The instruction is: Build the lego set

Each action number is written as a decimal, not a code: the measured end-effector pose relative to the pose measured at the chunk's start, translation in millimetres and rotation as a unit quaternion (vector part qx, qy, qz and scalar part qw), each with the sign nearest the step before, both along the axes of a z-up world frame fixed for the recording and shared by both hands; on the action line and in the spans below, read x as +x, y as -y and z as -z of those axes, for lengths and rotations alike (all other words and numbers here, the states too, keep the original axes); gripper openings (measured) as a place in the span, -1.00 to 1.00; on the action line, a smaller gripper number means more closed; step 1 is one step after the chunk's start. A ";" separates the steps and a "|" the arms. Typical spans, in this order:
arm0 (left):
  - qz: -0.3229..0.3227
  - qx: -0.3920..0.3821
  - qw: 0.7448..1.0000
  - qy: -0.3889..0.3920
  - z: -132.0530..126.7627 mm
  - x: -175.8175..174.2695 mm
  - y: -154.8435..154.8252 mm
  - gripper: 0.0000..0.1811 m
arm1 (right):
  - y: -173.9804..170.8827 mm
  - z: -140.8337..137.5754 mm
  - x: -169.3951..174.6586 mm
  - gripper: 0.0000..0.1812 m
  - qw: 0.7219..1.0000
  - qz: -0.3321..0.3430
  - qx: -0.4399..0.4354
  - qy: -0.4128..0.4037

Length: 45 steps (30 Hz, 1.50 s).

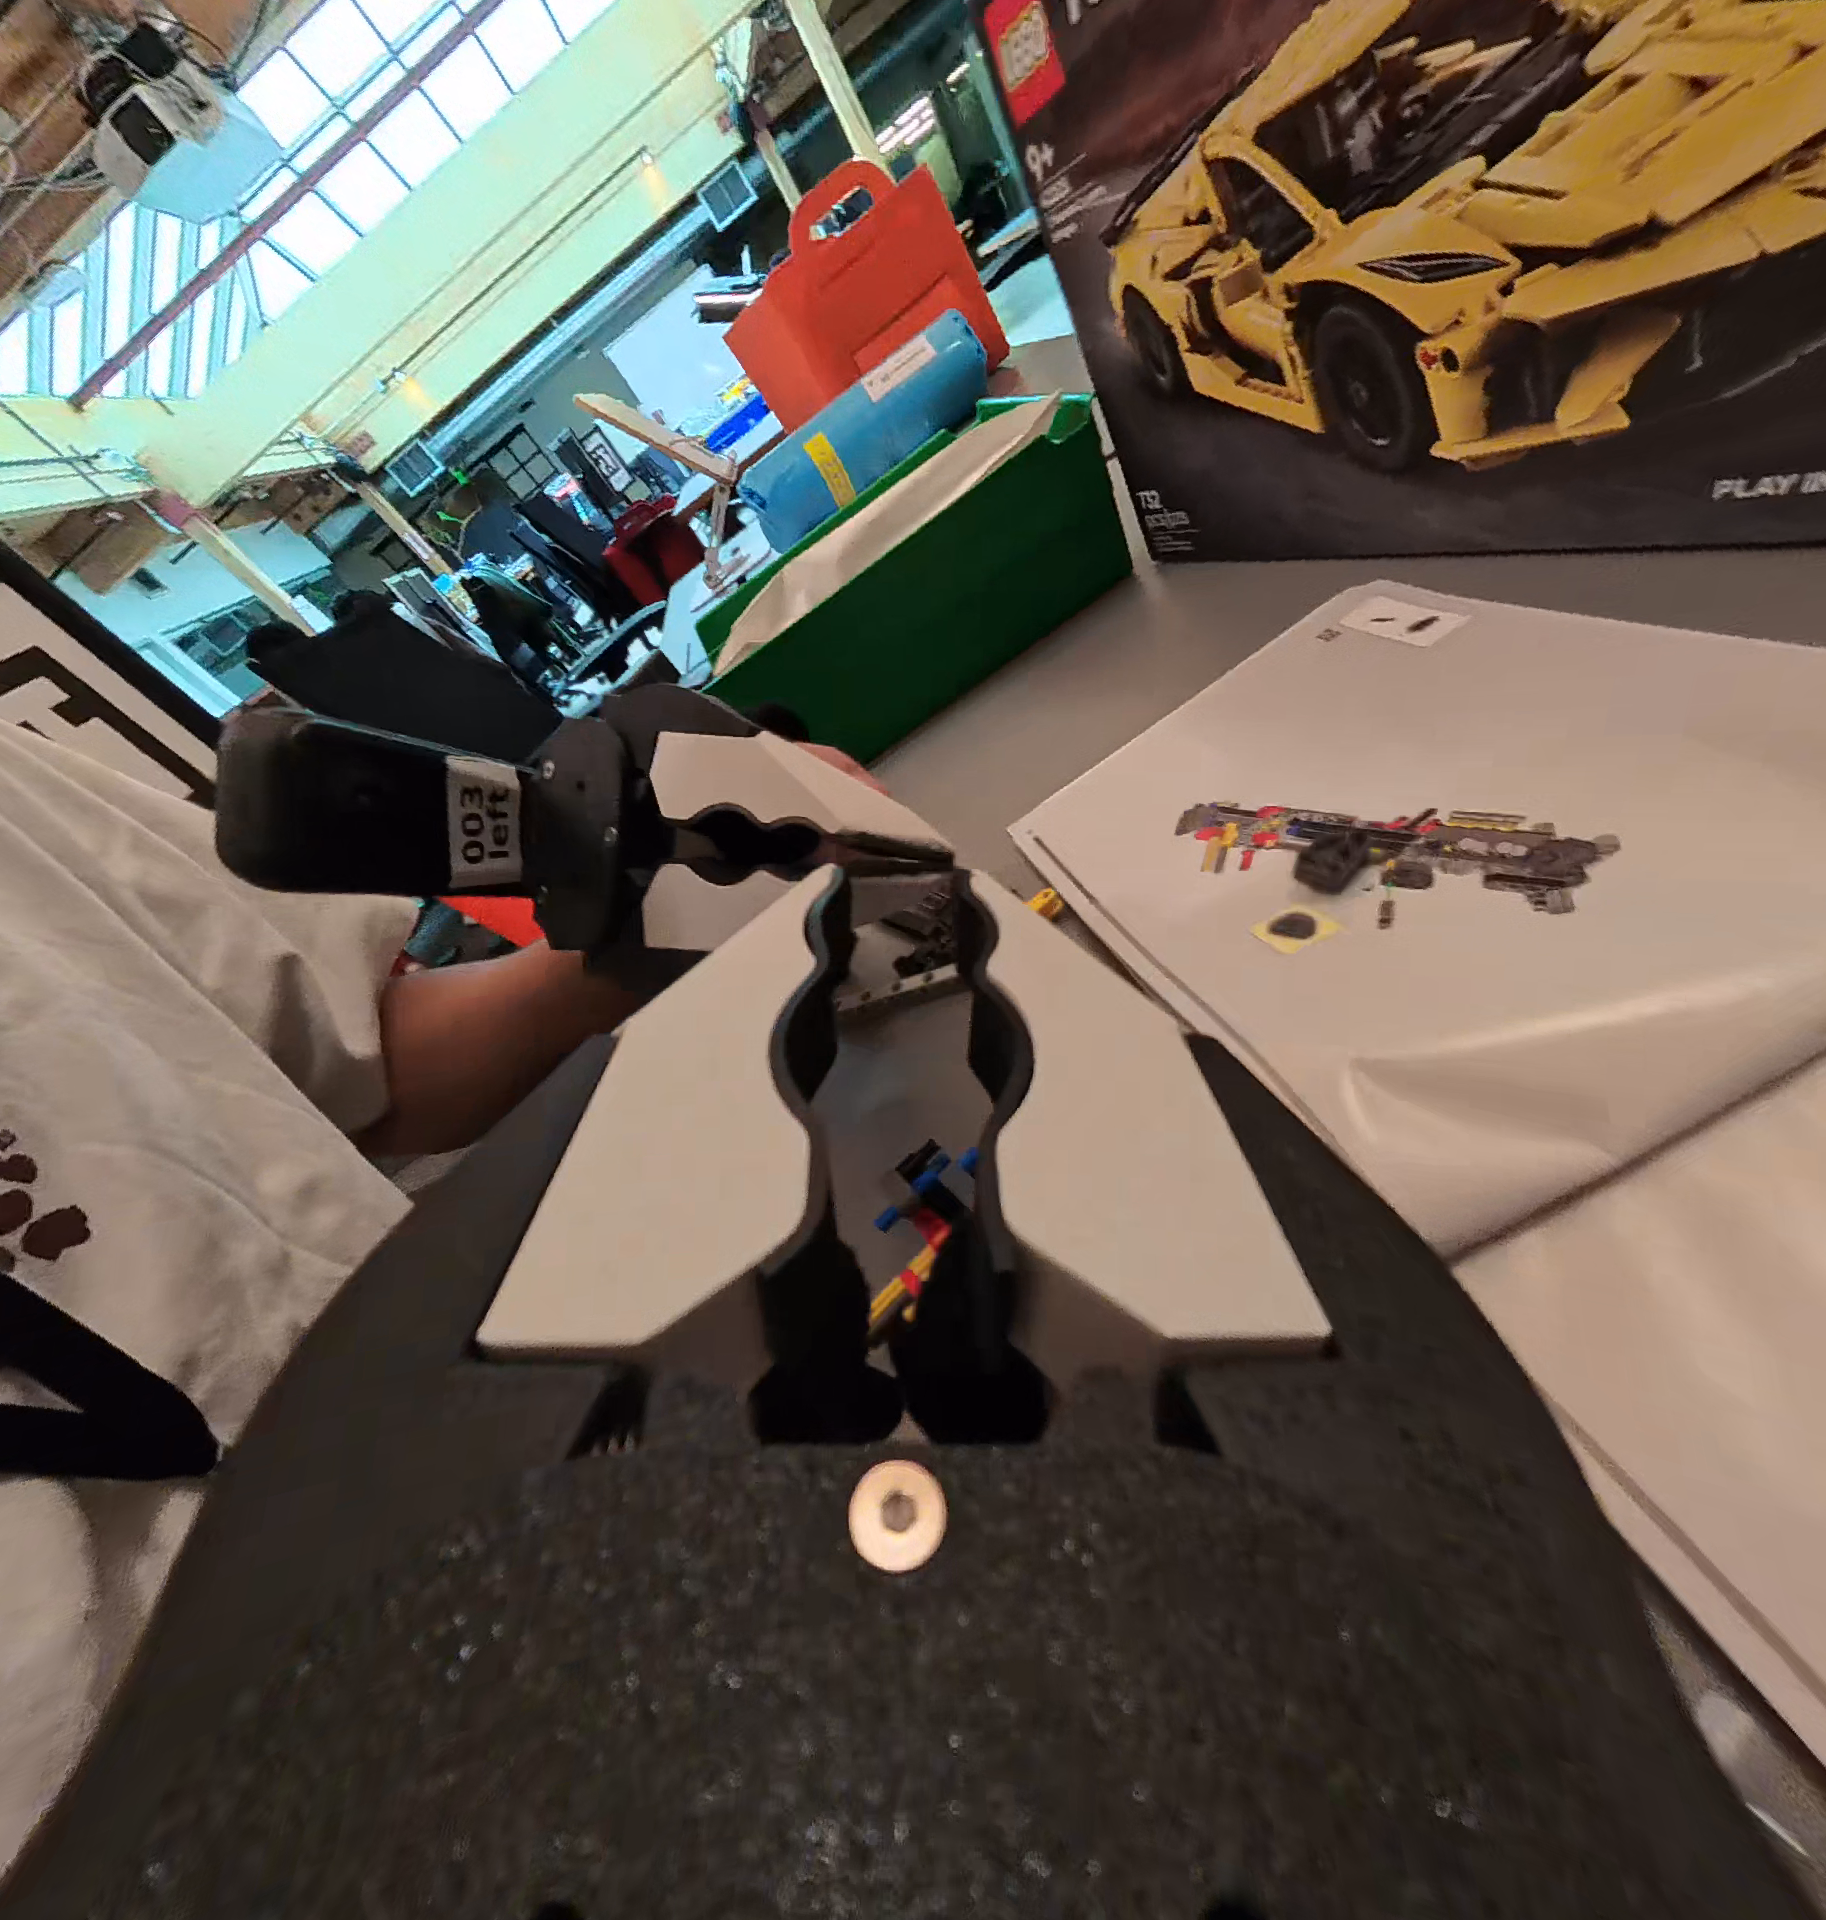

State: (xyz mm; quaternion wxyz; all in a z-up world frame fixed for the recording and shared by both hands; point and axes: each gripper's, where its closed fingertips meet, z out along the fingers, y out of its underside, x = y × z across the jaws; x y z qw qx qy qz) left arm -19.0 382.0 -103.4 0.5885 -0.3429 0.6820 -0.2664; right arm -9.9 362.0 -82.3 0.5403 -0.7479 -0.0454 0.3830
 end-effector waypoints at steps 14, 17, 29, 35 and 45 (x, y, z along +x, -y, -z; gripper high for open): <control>-0.160 -0.365 0.876 -0.273 86.5 9.0 -105.1 -0.63 | -1.8 3.2 30.9 -0.87 0.996 0.073 0.003 0.047; -0.171 -0.335 0.878 -0.298 92.8 22.0 -110.2 -0.62 | 0.5 -2.8 38.1 -0.88 0.996 0.084 0.013 0.035; -0.132 -0.208 0.918 -0.310 109.1 35.0 -96.8 -0.91 | 3.6 -4.7 54.0 -0.89 0.995 0.099 0.006 -0.001; -0.065 -0.168 0.929 -0.324 105.5 22.8 -72.4 -0.92 | 2.9 -2.2 52.8 -0.89 0.995 0.098 0.002 0.005; 0.084 -0.124 0.926 -0.348 75.6 -21.0 -2.3 -0.93 | 21.8 39.1 5.4 -0.74 0.990 -0.051 -0.110 0.076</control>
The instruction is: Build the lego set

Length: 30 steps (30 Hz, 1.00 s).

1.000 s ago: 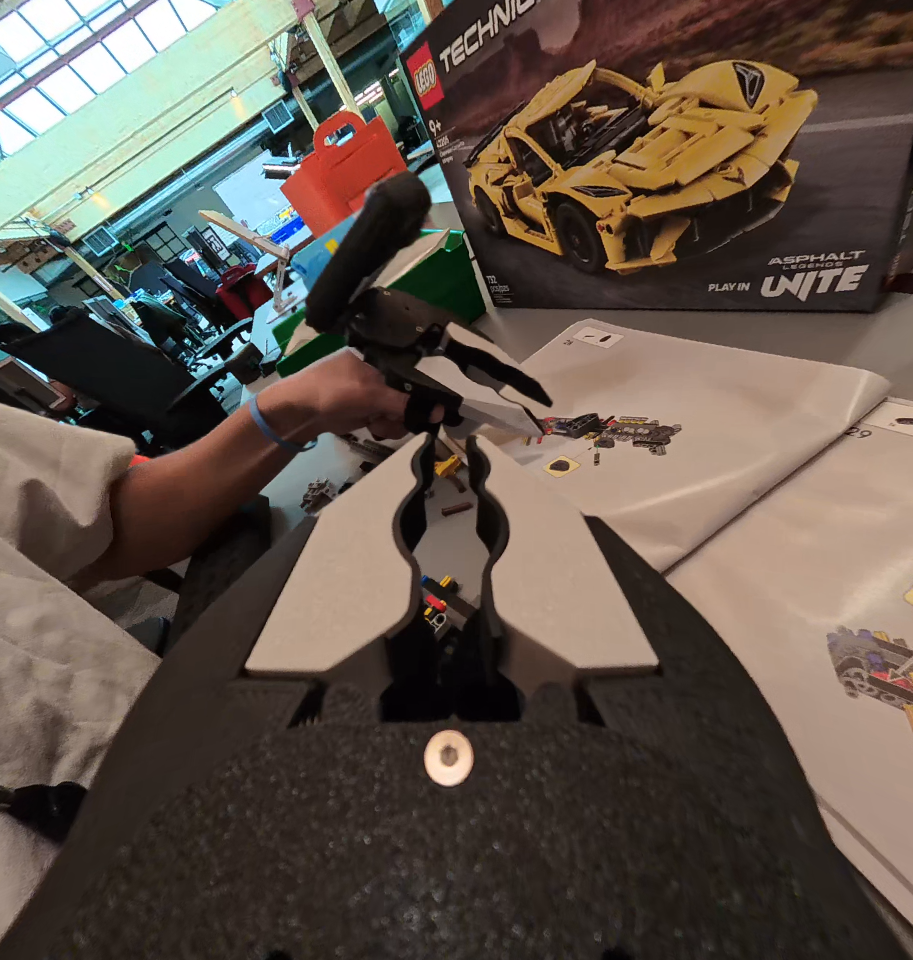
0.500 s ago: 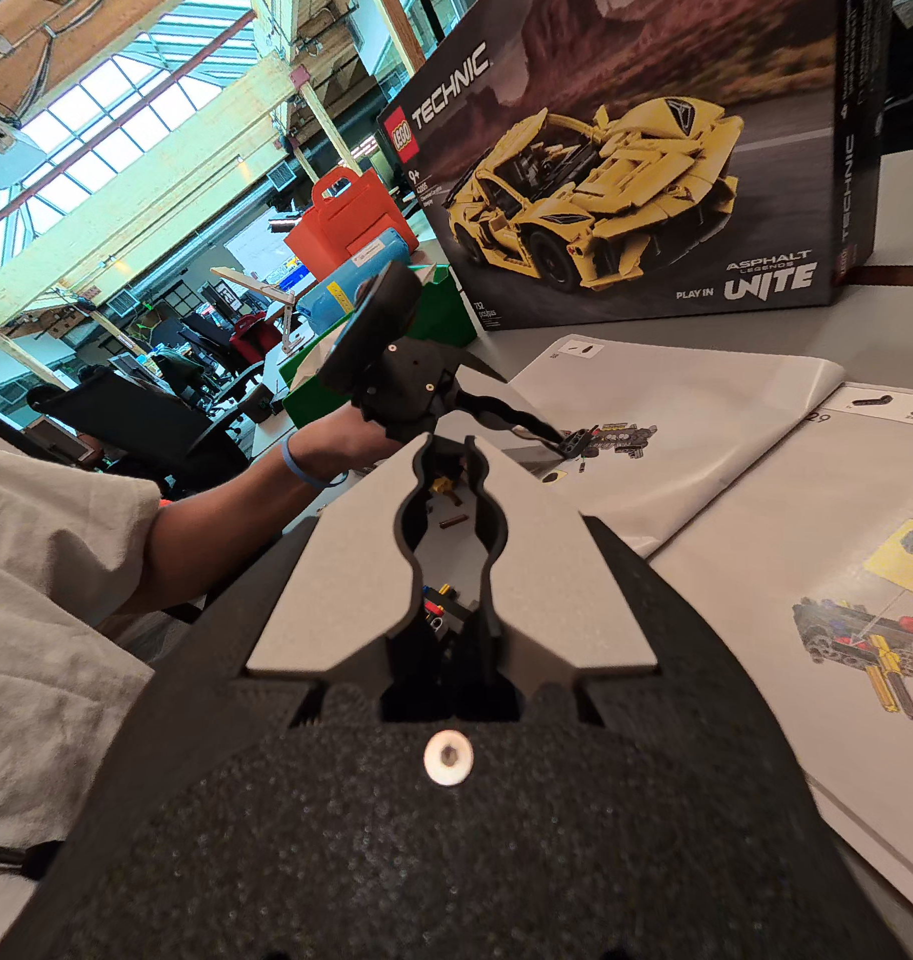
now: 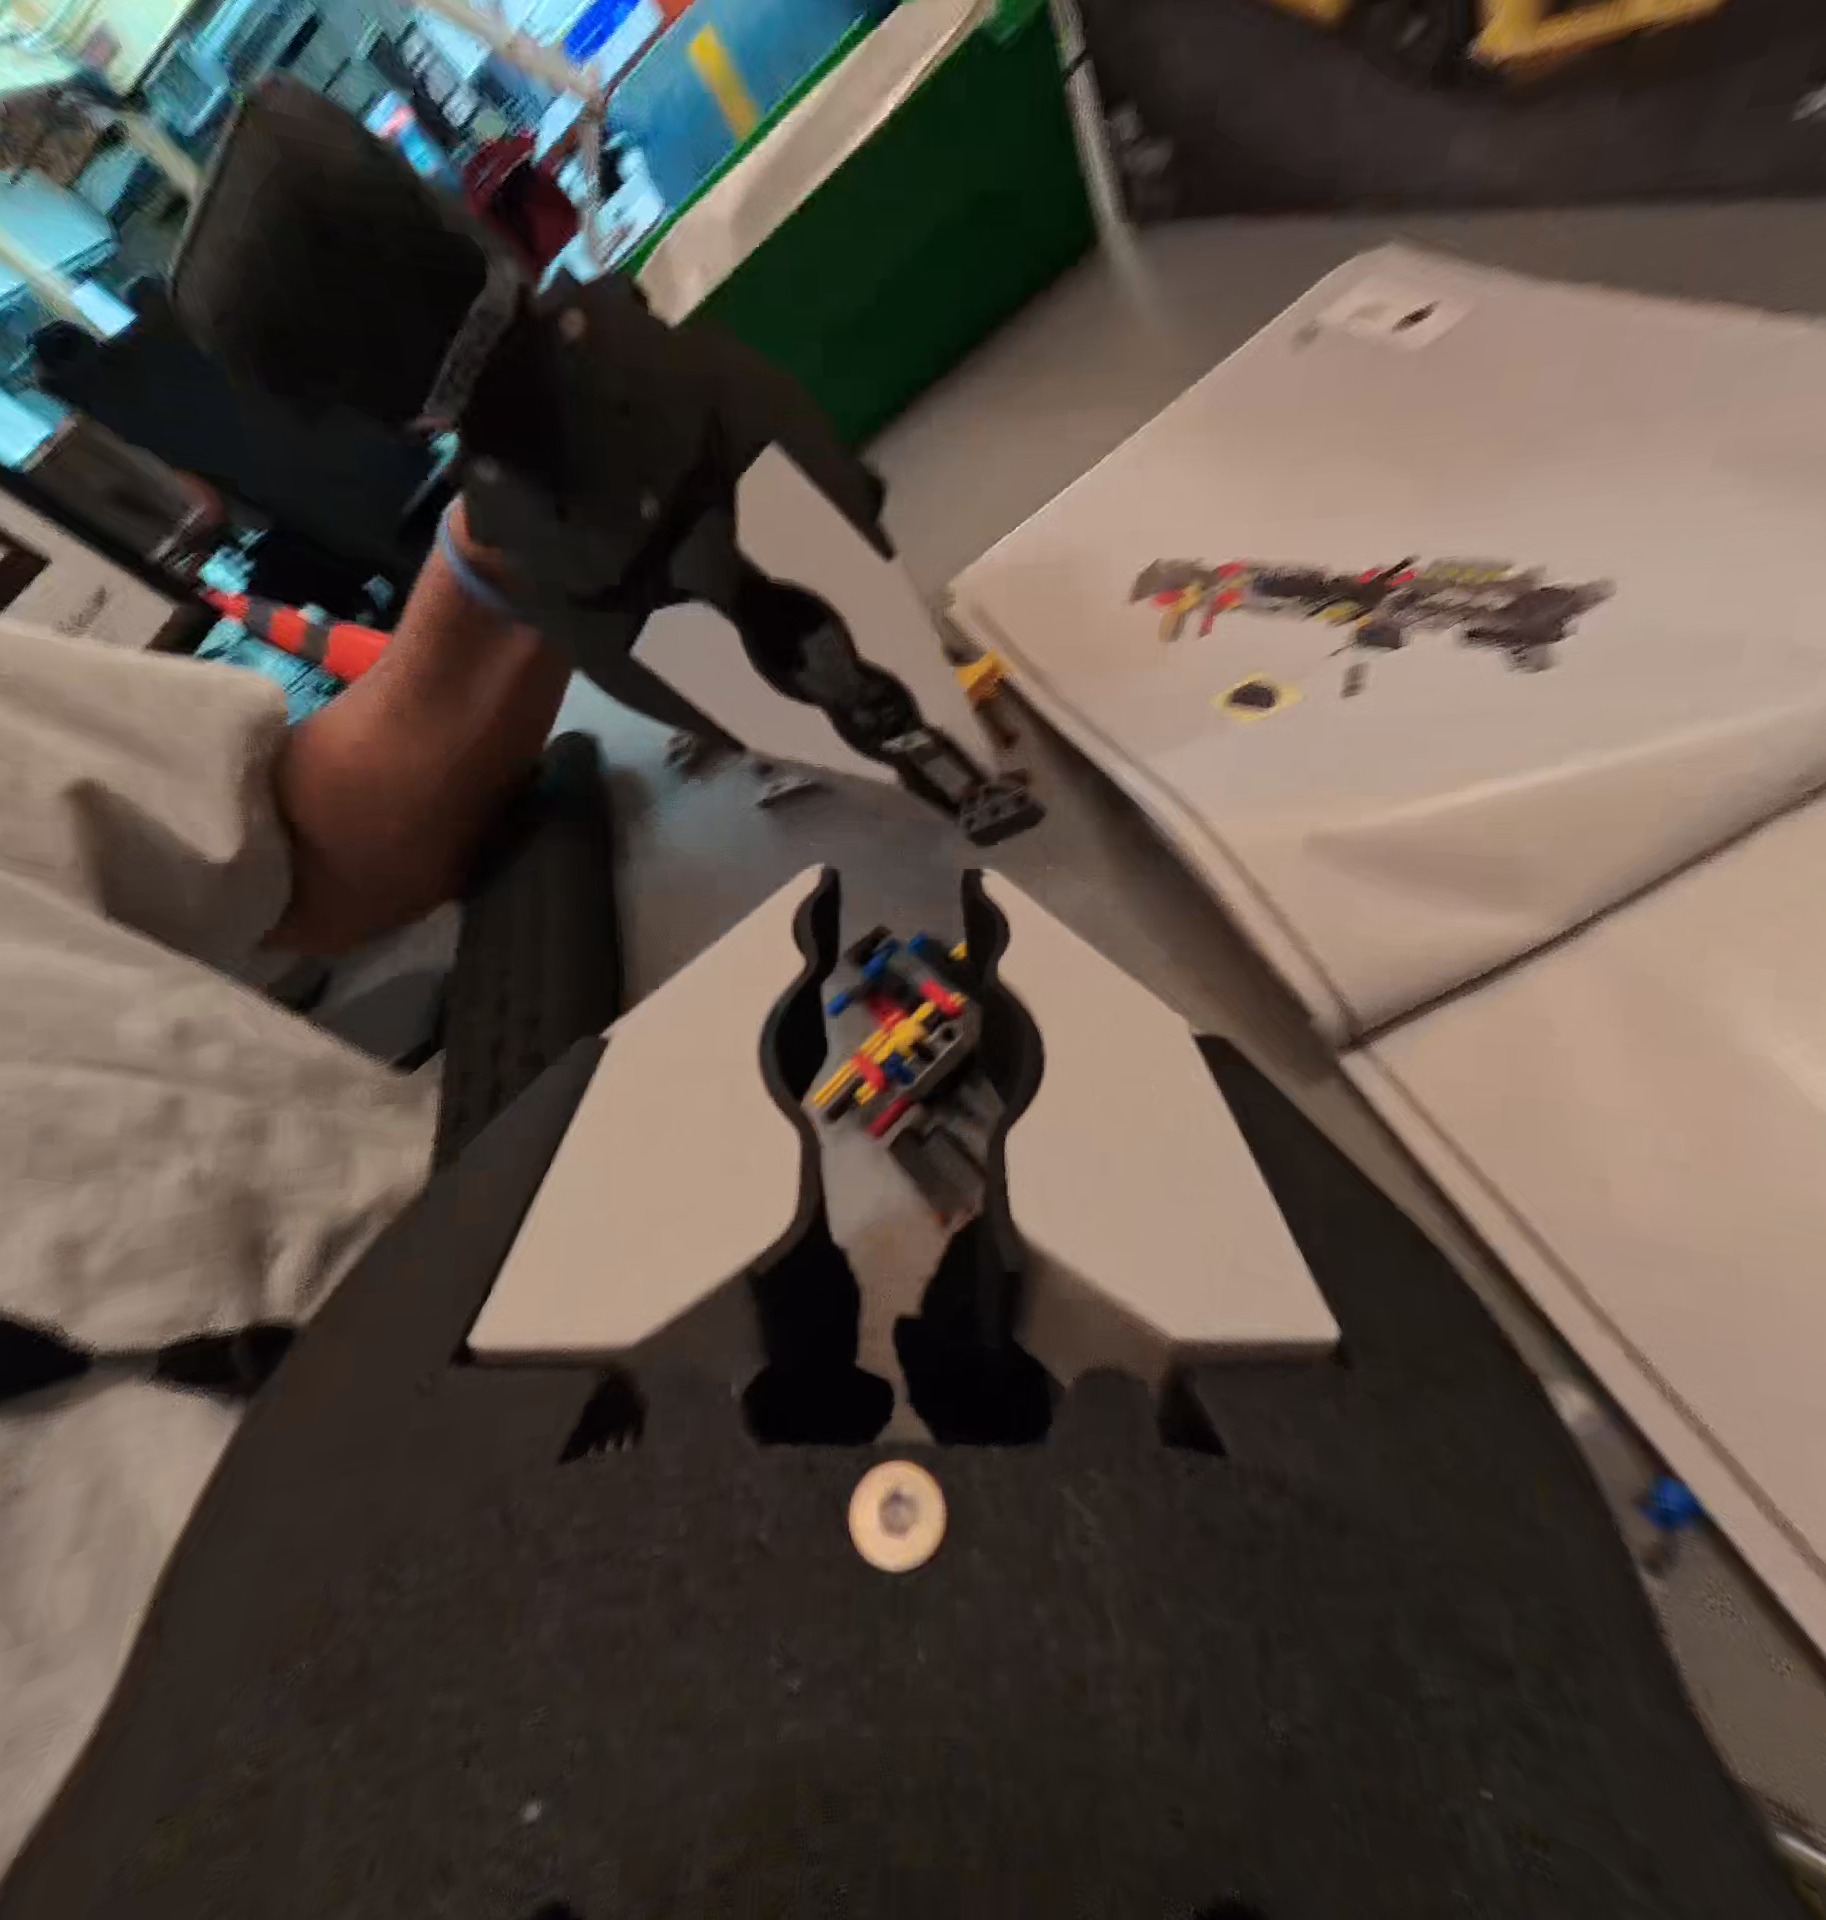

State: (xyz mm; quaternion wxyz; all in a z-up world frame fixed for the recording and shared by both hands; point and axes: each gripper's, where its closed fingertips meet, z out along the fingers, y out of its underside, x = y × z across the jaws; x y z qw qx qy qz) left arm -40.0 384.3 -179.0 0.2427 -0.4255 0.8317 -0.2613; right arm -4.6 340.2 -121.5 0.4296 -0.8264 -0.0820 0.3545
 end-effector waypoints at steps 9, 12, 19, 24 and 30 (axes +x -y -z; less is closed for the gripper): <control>0.070 0.032 0.996 0.036 -16.7 -21.9 84.6 -0.94 | 84.4 27.2 -2.9 -0.77 0.997 -0.018 -0.059 0.049; 0.103 0.050 0.992 0.049 -13.4 -16.9 114.5 -0.94 | 95.9 35.2 -11.7 -0.74 0.997 -0.014 -0.073 -0.010; 0.131 0.076 0.988 0.039 2.2 -2.9 149.9 -0.94 | 118.2 19.1 -13.5 -0.84 0.995 -0.017 -0.038 -0.092; 0.157 0.148 0.975 0.048 14.3 4.8 159.2 -0.95 | 124.6 60.5 4.0 -0.76 0.995 -0.021 -0.062 0.075; 0.187 0.230 0.954 0.040 24.7 8.2 161.4 -0.96 | 126.8 67.7 -14.4 -0.72 0.985 -0.117 -0.033 0.120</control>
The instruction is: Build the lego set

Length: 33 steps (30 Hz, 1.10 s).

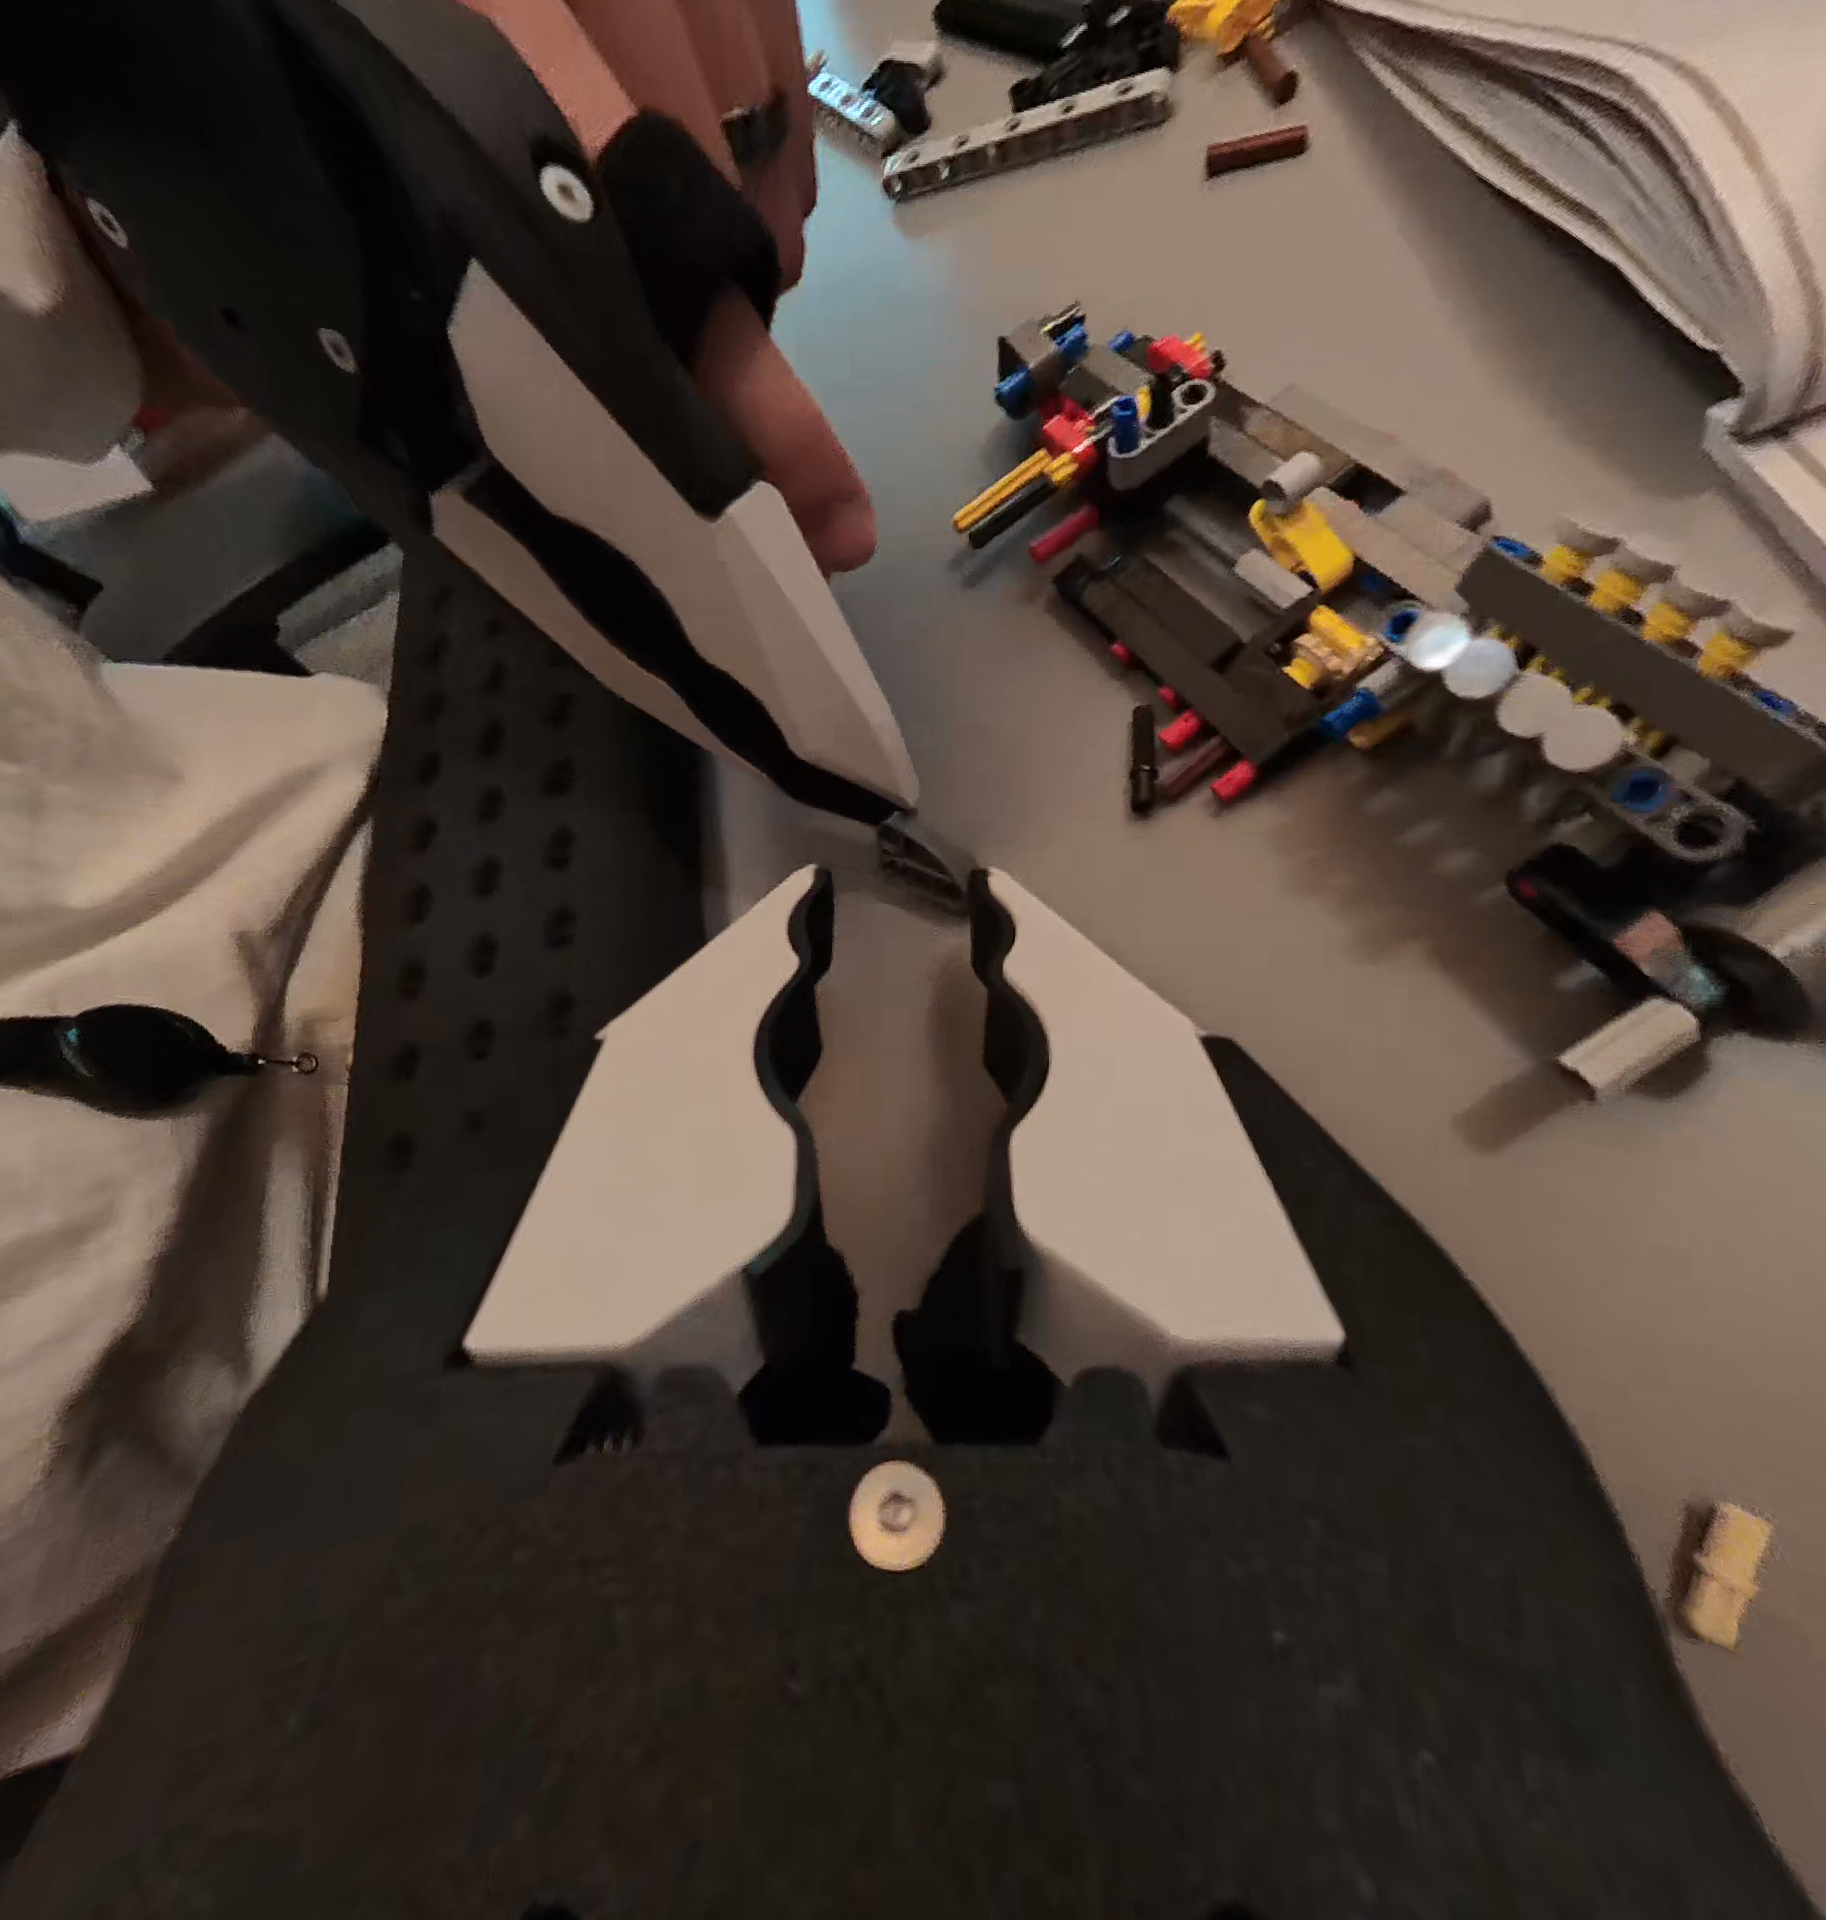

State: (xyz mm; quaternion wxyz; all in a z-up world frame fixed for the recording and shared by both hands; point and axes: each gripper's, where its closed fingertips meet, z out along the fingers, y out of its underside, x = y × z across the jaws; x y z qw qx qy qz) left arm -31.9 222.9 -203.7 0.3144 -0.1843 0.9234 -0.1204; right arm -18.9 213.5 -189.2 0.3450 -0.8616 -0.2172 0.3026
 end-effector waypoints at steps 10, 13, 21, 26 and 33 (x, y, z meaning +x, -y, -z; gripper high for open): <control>0.017 0.037 0.999 -0.006 6.6 -0.7 2.3 -0.98 | -1.3 20.3 1.0 -0.73 0.990 -0.073 0.015 0.123; -0.006 0.021 1.000 -0.009 4.9 -3.7 -1.7 -0.98 | -0.4 20.7 -5.0 -0.72 0.989 -0.092 0.008 0.118; -0.129 -0.142 0.981 -0.006 -4.9 -9.2 -7.7 -0.77 | -8.3 13.8 -6.6 -0.85 0.974 -0.075 0.094 0.190; -0.114 -0.192 0.969 0.104 -33.8 2.4 -8.4 -0.71 | -12.5 -31.9 -14.1 -0.85 0.936 -0.031 0.277 0.215; -0.047 -0.134 0.972 0.186 -51.6 -1.4 8.3 -0.84 | -3.6 -42.9 -20.8 -0.85 0.939 -0.007 0.287 0.190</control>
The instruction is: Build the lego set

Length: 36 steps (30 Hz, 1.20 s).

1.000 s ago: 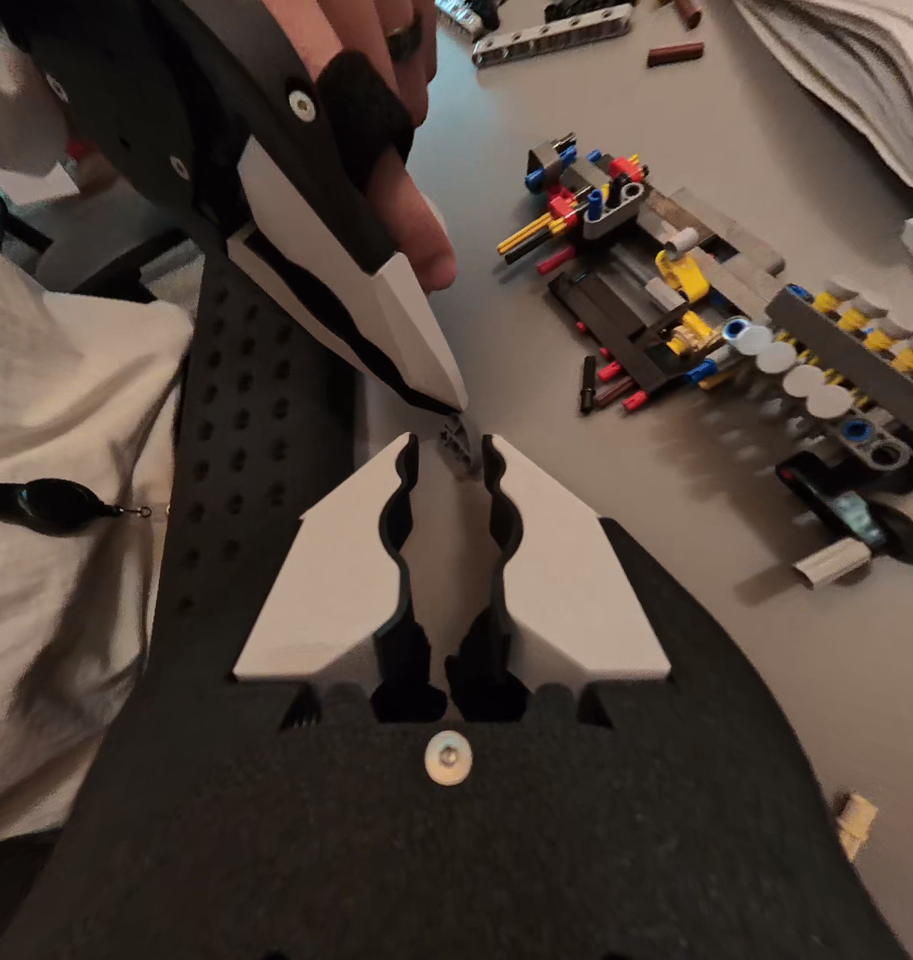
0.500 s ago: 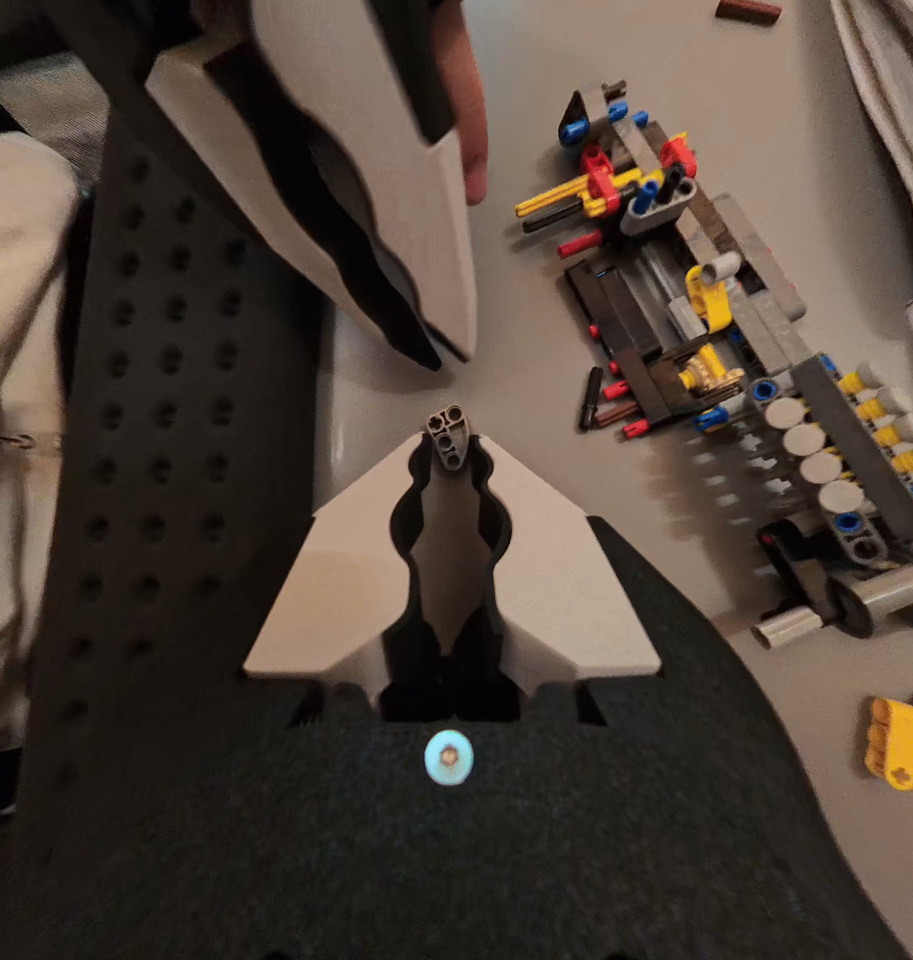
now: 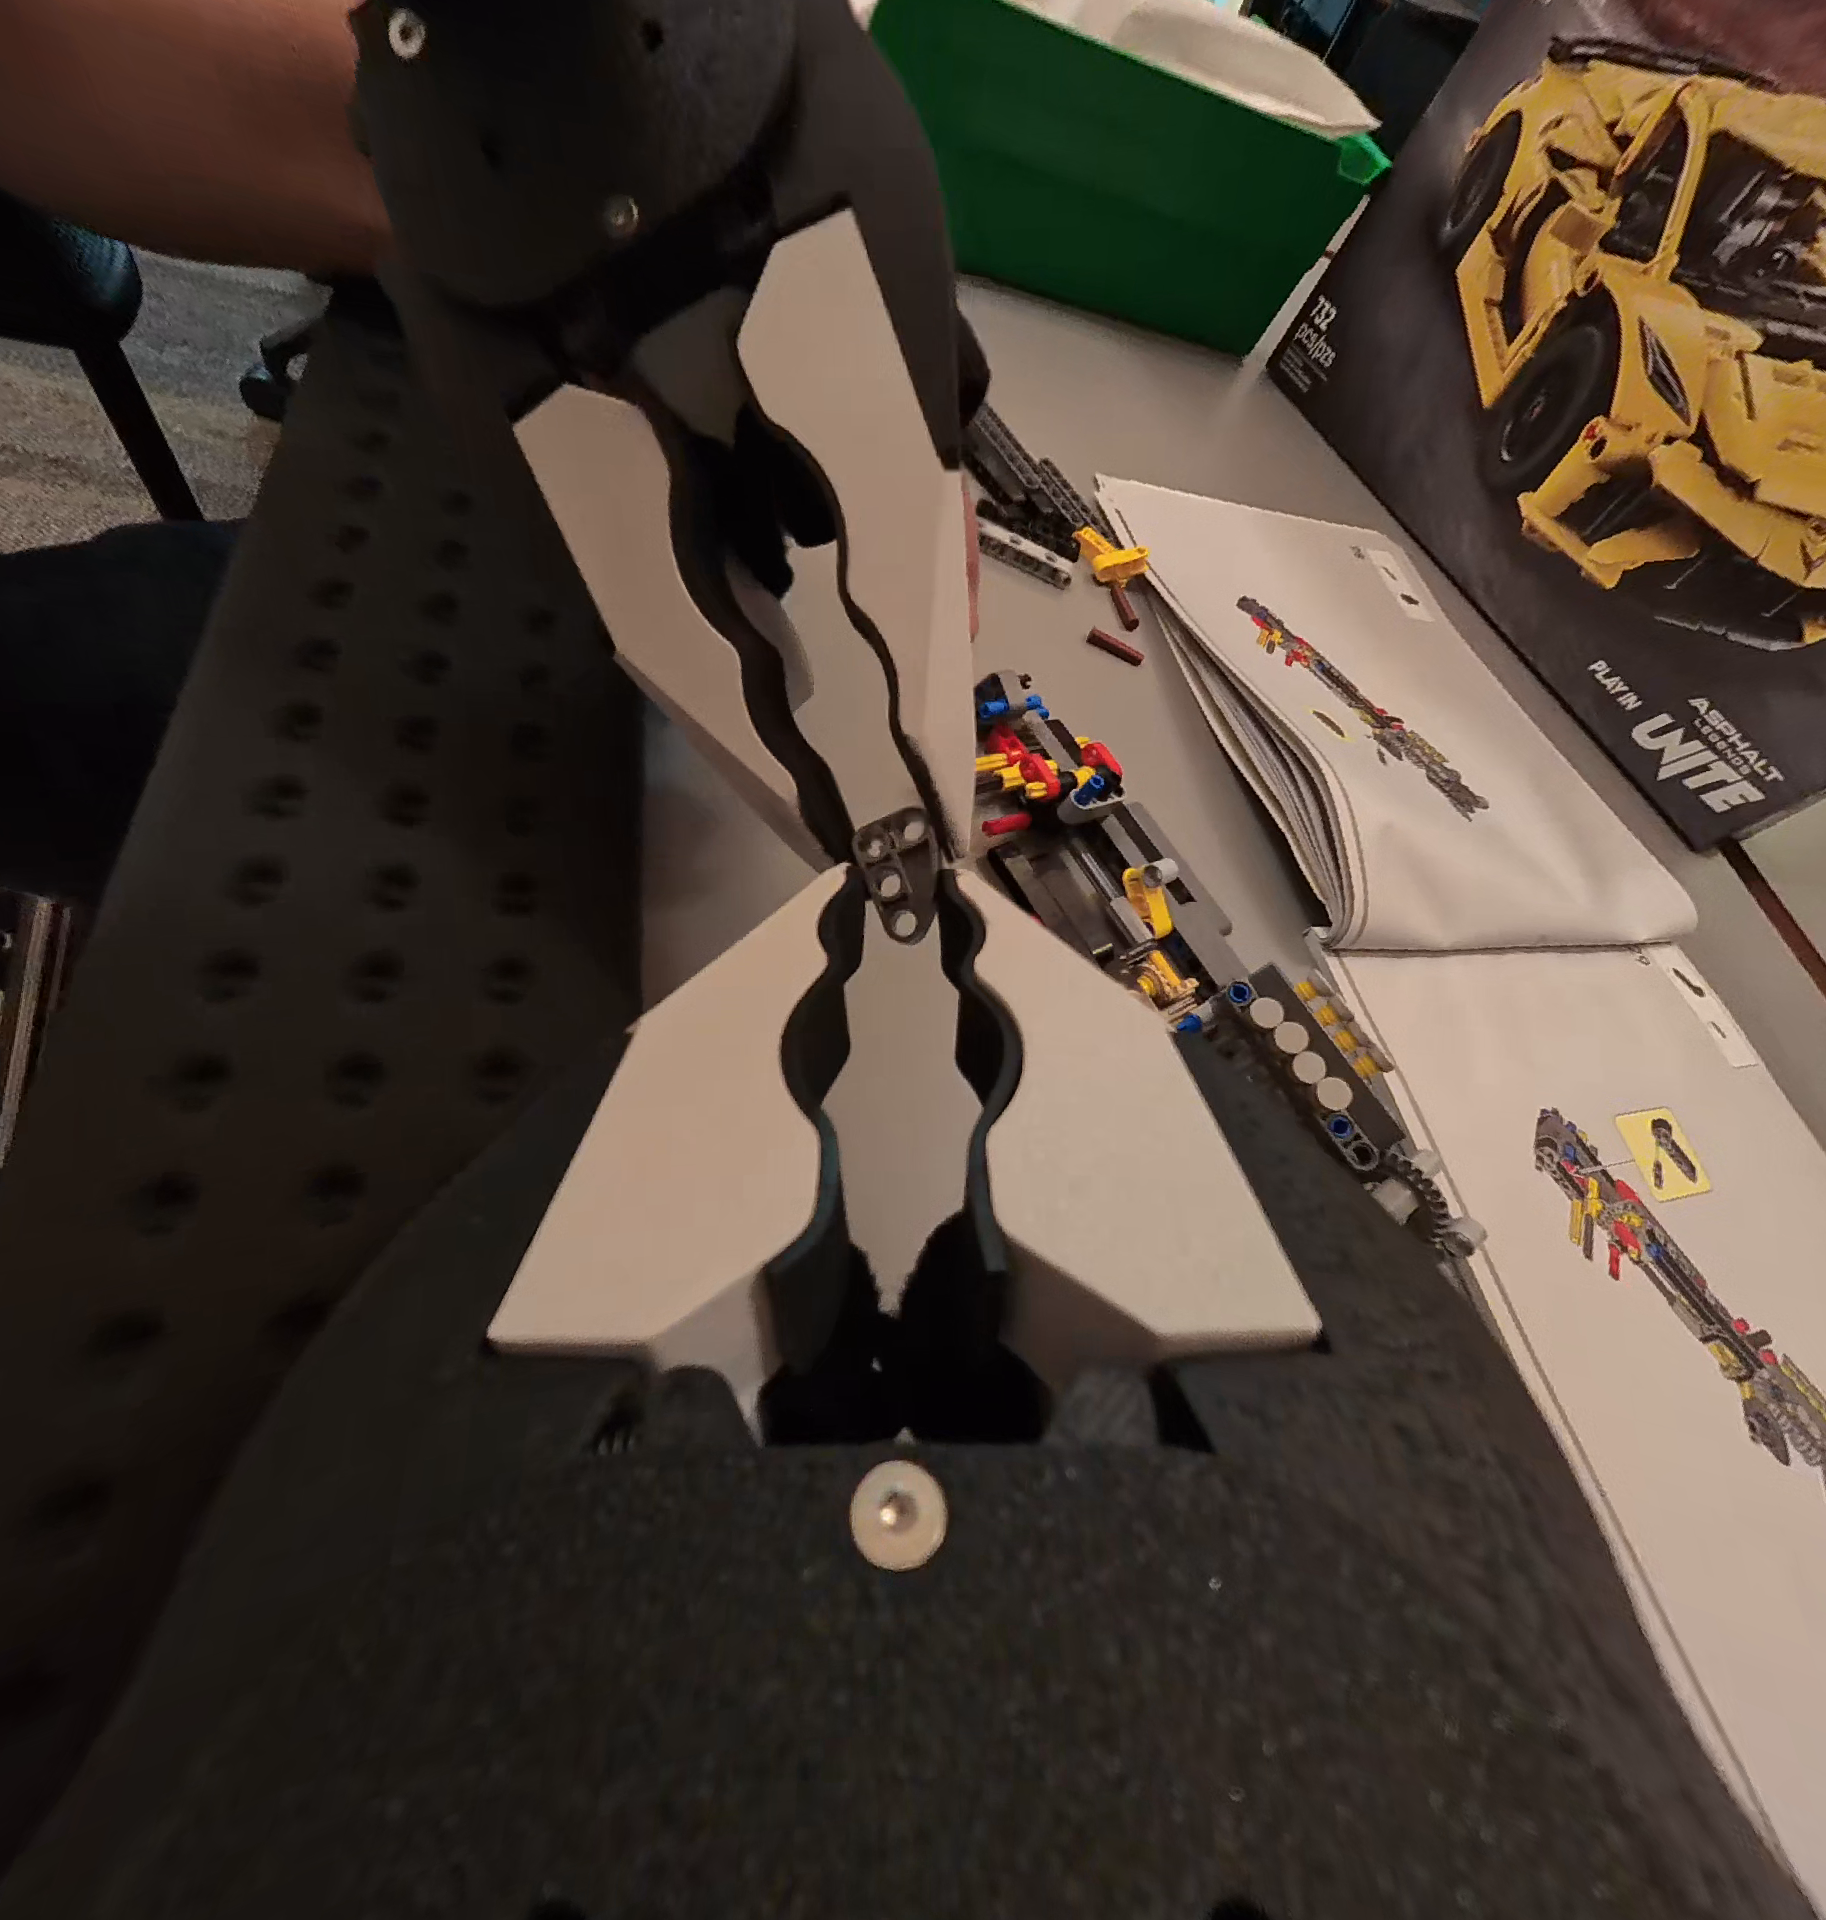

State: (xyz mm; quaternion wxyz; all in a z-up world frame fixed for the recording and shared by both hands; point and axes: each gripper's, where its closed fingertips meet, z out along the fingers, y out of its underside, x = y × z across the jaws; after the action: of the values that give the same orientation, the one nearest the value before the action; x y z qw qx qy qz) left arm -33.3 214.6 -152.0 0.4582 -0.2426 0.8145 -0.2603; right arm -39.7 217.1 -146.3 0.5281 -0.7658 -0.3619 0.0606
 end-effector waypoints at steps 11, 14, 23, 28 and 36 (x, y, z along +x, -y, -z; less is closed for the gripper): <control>0.043 0.202 0.975 0.086 5.4 2.4 1.5 -0.84 | 10.0 4.3 -3.1 -0.70 0.969 -0.033 -0.132 -0.206; 0.070 0.219 0.967 0.112 -1.1 2.9 7.3 -0.84 | 9.6 8.0 -5.1 -0.77 0.971 -0.051 -0.136 -0.190; -0.044 0.093 0.994 -0.028 15.9 28.6 -41.2 -0.62 | -7.5 37.7 42.8 -0.92 0.982 0.068 -0.156 -0.080; -0.128 -0.157 0.961 -0.190 26.7 52.8 -75.0 -0.37 | -25.1 50.3 63.0 -0.92 0.971 0.134 -0.180 -0.085; -0.070 -0.217 0.932 -0.280 38.7 73.3 -80.5 -0.50 | -44.0 56.9 65.5 -0.92 0.972 0.149 -0.180 -0.029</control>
State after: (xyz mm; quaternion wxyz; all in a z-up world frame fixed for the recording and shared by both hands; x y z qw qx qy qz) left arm 40.0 295.1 -190.8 0.1648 -0.4559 0.8142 -0.3195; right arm 25.8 261.1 -203.1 0.3951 -0.8914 -0.2115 0.0677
